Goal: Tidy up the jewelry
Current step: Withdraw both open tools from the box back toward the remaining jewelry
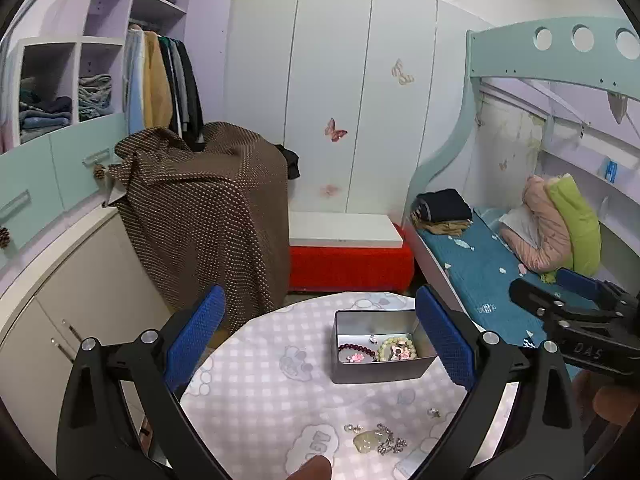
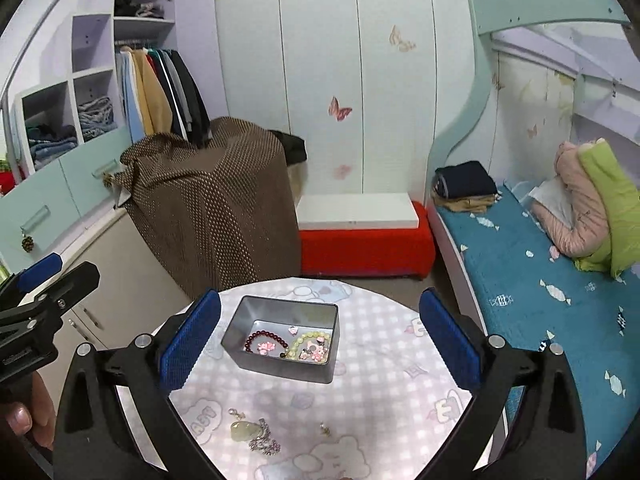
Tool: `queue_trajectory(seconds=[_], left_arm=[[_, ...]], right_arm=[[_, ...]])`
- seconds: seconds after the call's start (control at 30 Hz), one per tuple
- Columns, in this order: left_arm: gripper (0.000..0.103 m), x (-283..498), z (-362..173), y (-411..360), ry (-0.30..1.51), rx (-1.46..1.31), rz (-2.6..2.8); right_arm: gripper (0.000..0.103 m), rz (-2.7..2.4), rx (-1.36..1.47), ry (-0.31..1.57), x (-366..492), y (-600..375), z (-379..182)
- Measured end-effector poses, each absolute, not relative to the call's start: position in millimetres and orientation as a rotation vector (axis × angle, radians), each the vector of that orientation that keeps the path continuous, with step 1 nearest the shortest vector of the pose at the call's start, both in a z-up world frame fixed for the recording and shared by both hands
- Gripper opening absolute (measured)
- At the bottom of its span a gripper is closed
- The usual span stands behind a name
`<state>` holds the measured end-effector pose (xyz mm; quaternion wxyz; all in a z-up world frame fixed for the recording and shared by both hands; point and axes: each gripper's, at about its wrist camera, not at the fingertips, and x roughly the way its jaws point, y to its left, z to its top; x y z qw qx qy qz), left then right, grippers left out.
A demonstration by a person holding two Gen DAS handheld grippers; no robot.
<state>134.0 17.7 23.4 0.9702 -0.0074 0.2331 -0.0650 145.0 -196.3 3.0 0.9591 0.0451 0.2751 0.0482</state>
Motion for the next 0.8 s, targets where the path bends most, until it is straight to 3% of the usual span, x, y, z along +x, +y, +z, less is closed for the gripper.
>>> queue_trajectory(seconds=[0.57,0.8], left_arm=[[0.096,72.7,8.0,24.0,0.448,-0.008,-0.068],[0.096,69.1,-30.3,27.5,0.527,-0.023,-0.069]], right_arm=[[0.095,0.07,0.073,0.485,83.9,-195.9,9.2],[0.095,0.046,0.039,0.566,74.1,-204.1,-31.4]])
